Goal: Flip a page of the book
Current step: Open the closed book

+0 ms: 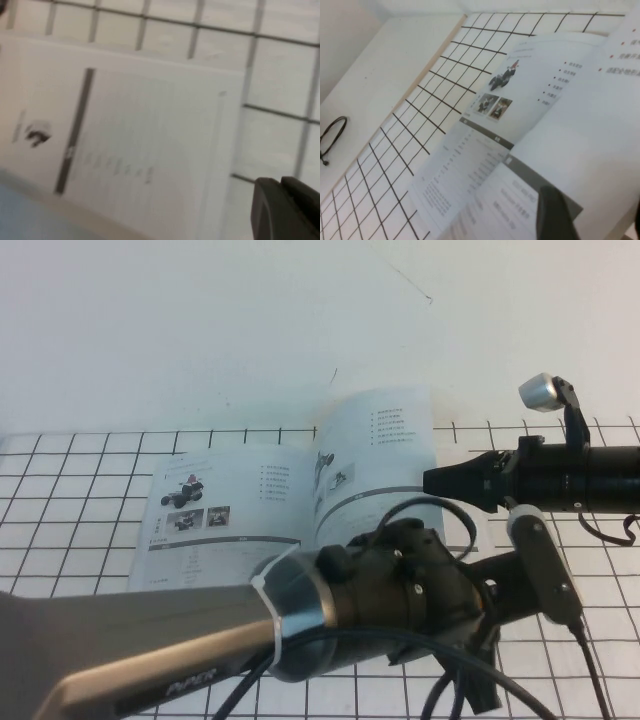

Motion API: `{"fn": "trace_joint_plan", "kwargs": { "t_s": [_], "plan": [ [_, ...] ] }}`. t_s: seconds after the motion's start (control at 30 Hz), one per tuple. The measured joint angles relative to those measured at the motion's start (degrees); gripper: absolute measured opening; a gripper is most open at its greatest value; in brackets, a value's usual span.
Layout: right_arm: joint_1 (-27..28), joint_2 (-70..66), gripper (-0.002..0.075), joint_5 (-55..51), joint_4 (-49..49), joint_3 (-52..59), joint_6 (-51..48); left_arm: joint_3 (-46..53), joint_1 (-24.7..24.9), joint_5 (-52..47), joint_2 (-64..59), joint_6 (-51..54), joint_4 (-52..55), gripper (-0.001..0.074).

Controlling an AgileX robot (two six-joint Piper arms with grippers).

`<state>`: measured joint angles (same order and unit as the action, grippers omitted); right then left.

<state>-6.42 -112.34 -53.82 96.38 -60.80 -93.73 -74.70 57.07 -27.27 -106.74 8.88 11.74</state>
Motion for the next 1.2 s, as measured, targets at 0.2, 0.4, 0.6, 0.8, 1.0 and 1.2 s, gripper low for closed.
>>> {"fn": "trace_joint_plan", "kwargs": {
  "t_s": [0.2, 0.4, 0.6, 0.8, 1.0, 1.2],
  "plan": [
    [0.00, 0.00, 0.0343, 0.00, 0.00, -0.31, -0.24, 2.94, 0.00, 1.47, -2.54, -34.64, 35.72, -0.0002],
    [0.00, 0.00, 0.0343, -0.34, 0.00, -0.31, -1.03, 4.28, 0.00, -0.95, -4.30, -49.65, 50.69, -0.0002],
    [0.11, 0.10, 0.0343, -1.26, 0.00, -0.31, -1.52, 4.28, 0.00, -3.37, -4.41, -51.93, 52.57, -0.0002],
    [3.76, 3.51, 0.0343, -2.21, -0.77, -0.31, -2.59, 4.28, 0.00, -4.54, -4.41, -52.17, 52.95, -0.0002],
    [7.25, 6.74, 0.0272, -3.12, -5.51, -0.31, -1.93, 4.28, 0.00, -5.12, -4.41, -52.17, 52.95, -0.0002],
    [4.05, 2.92, 0.0045, 1.18, -11.26, -0.31, -0.20, 4.28, 0.00, -7.15, -4.41, -52.17, 52.95, -0.0003]
  ]
}}
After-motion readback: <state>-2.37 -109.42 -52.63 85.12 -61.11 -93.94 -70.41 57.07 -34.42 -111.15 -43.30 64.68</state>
